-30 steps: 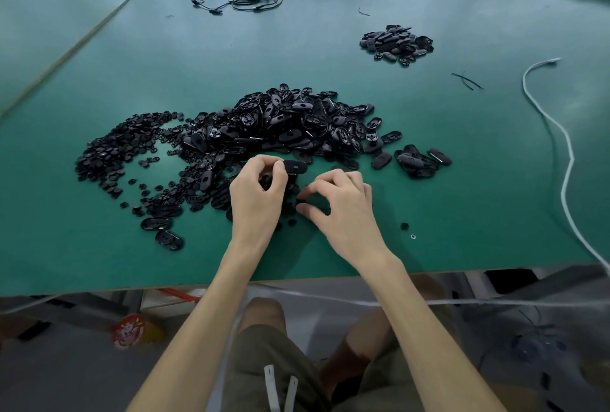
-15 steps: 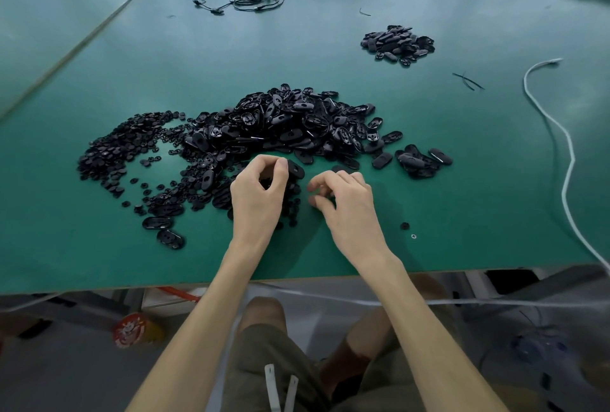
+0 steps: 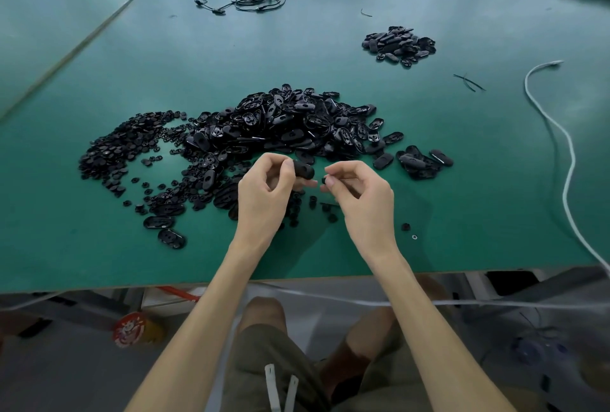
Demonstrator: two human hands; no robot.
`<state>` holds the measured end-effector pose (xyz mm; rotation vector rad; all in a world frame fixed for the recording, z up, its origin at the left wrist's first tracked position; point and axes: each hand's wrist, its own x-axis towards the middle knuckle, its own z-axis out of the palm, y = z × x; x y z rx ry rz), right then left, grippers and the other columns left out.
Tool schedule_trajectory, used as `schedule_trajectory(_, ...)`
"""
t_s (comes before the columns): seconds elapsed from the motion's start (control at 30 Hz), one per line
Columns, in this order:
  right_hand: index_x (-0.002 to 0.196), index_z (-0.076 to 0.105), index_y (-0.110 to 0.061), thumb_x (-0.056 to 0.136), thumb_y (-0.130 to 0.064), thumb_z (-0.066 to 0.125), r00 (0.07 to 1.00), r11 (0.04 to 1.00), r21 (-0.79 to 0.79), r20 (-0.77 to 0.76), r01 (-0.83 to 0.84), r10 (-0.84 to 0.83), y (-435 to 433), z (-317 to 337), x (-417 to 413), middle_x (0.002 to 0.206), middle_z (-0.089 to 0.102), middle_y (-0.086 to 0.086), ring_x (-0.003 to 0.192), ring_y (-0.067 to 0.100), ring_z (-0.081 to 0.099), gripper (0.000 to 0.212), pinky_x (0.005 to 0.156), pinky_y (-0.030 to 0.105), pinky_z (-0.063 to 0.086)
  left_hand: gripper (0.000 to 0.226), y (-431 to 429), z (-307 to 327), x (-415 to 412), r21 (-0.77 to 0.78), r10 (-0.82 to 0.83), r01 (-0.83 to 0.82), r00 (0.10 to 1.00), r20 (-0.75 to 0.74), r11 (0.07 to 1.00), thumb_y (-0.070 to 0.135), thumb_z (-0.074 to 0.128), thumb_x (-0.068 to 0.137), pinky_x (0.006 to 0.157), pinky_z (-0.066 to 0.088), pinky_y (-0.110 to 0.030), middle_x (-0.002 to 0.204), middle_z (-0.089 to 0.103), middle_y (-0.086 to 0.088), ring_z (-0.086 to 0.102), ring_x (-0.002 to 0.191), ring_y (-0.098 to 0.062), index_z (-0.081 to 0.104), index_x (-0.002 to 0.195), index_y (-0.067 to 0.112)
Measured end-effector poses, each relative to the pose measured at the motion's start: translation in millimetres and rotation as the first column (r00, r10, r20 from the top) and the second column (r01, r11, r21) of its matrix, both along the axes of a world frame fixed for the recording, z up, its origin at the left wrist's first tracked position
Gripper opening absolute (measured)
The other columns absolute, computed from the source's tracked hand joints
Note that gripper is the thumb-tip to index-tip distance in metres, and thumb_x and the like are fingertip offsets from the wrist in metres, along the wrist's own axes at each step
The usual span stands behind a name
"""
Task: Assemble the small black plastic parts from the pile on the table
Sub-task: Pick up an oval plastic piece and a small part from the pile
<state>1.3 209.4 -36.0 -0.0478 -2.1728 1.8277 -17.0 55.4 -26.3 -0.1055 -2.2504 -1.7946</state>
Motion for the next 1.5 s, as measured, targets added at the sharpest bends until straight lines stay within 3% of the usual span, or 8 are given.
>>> schedule_trajectory(0.13,0.099,0.074,-0.018,0.094,-0.004,0.073,1.000,0.997,-0.074,-0.016,-0.008,0.006,0.5,-0.8,0.2,0.090,0.077,-0.007,0.090,0.012,0.075,0.015,0.086,0.038,0.061,0.009,0.6,-2.2,-0.8,0.015,-0.054,0.054,0.998,0.011,0.998,0.008,0.056,0.106,0.072,0.057,-0.017,0.085,0.078,-0.002,0.078,0.077,-0.012,0.063,0.100,0.008)
schedule_trajectory(0.33,0.107,0.077,-0.016,0.096,-0.003,0.070,1.000,0.990,-0.140,-0.016,-0.026,0.024,2.8,-1.6,-0.5,0.095,0.078,-0.004,0.090,0.015,0.077,0.019,0.082,0.028,0.058,0.016,-2.0,-3.8,-1.0,-0.018,-0.137,0.137,0.990,-0.012,0.990,0.002,0.062,0.101,0.089,0.061,-0.044,0.099,0.078,-0.005,0.078,0.088,-0.021,0.066,0.115,0.009)
schedule_trajectory(0.47,0.107,0.078,-0.016,0.096,-0.004,0.071,0.999,0.986,-0.163,-0.017,-0.033,0.031,3.2,-1.5,-1.2,0.093,0.078,-0.004,0.089,0.016,0.076,0.018,0.081,0.024,0.057,0.021,-4.1,-5.4,-3.0,-0.058,-0.136,0.134,0.990,-0.031,0.989,0.006,0.067,0.100,0.089,0.060,-0.050,0.101,0.078,-0.003,0.075,0.095,-0.021,0.072,0.118,0.014)
schedule_trajectory(0.97,0.112,0.077,-0.018,0.105,0.002,0.052,1.000,1.000,-0.004,-0.020,-0.005,0.005,4.6,-3.3,-2.9,0.112,0.062,0.004,0.089,0.005,0.073,0.033,0.076,0.020,0.055,0.024,-3.7,-11.2,-5.7,0.083,-0.172,0.174,0.984,-0.036,0.981,0.003,0.068,0.098,0.077,0.061,-0.027,0.098,0.079,-0.003,0.079,0.091,-0.020,0.073,0.119,0.012)
schedule_trajectory(1.07,0.118,0.073,-0.018,0.108,0.000,0.046,1.000,1.000,0.011,-0.008,0.006,-0.006,4.3,-3.0,-3.8,0.112,0.060,0.006,0.088,0.003,0.071,0.035,0.076,0.018,0.054,0.023,-2.7,-11.9,-6.3,0.089,-0.178,0.180,0.983,-0.036,0.980,0.005,0.067,0.100,0.077,0.061,-0.027,0.098,0.080,-0.003,0.079,0.092,-0.020,0.074,0.120,0.013)
schedule_trajectory(1.27,0.106,0.071,-0.020,0.108,-0.002,0.046,1.000,1.000,0.020,0.002,0.024,-0.024,4.9,-0.4,-0.9,0.110,0.062,0.010,0.081,-0.001,0.063,0.031,0.072,0.016,0.050,0.012,-2.2,-13.7,-7.2,0.123,-0.171,0.172,0.985,-0.021,0.977,0.008,0.066,0.101,0.074,0.063,-0.033,0.101,0.080,-0.005,0.079,0.089,-0.024,0.073,0.112,0.008)
schedule_trajectory(1.37,0.104,0.066,-0.021,0.108,-0.005,0.048,0.999,1.000,-0.007,0.021,0.029,-0.029,4.1,-0.5,-1.2,0.108,0.065,0.011,0.081,0.000,0.063,0.025,0.071,0.020,0.051,0.011,-2.2,-14.5,-7.9,0.130,-0.153,0.152,0.988,-0.007,0.980,0.008,0.066,0.101,0.073,0.064,-0.035,0.101,0.080,-0.005,0.080,0.086,-0.025,0.072,0.110,0.007)
schedule_trajectory(1.5,0.103,0.066,-0.021,0.103,-0.010,0.062,1.000,0.999,-0.042,0.023,0.020,-0.019,3.0,-1.4,-1.4,0.094,0.070,-0.005,0.079,0.005,0.067,0.011,0.078,0.032,0.056,0.009,-2.5,-15.0,-8.0,0.133,-0.151,0.148,0.989,0.009,0.980,0.009,0.066,0.101,0.071,0.064,-0.034,0.099,0.081,-0.003,0.080,0.082,-0.025,0.070,0.109,0.006)
